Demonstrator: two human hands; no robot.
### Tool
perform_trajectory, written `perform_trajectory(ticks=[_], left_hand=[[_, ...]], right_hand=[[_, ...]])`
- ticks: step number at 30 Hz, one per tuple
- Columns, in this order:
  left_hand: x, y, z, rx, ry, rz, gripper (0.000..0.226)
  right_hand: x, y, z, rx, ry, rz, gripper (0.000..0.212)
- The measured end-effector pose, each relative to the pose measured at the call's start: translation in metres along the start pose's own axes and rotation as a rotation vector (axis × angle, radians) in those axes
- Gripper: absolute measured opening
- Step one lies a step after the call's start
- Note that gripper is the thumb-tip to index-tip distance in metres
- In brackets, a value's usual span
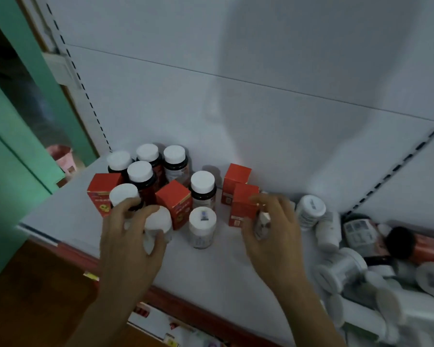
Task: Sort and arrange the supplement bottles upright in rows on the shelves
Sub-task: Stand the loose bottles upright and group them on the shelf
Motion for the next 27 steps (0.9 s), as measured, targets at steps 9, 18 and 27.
perform_trajectory(ticks=[9, 18, 27], left_hand=[[-0.147, -0.073, -0.044, 0.260, 0.172, -0.654, 0.020], [-0.252, -0.064, -0.177, 0.734, -0.495, -0.992, 0.041], [-0.229, -0.085, -0.112, 0.561, 0.050, -0.760, 0.050]], right_hand=[[-0.068, 0.000, 0.006, 0.113, 0.181, -0.209, 0.053], [-0.067, 0.046, 0.083, -0.279, 0.055, -0.353, 0.059], [-0.064, 0.049, 0.090, -0.380, -0.080, -0.367, 0.053]])
Point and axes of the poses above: each hand's wrist, its own y-axis away from the middle knuckle, its own z-axis out of the back of the hand, x = y × z, the point moved 7 cm from there along -y, towards the middle knuckle, and after that the axes turned 5 degrees about -y, right-handed, at the moved point
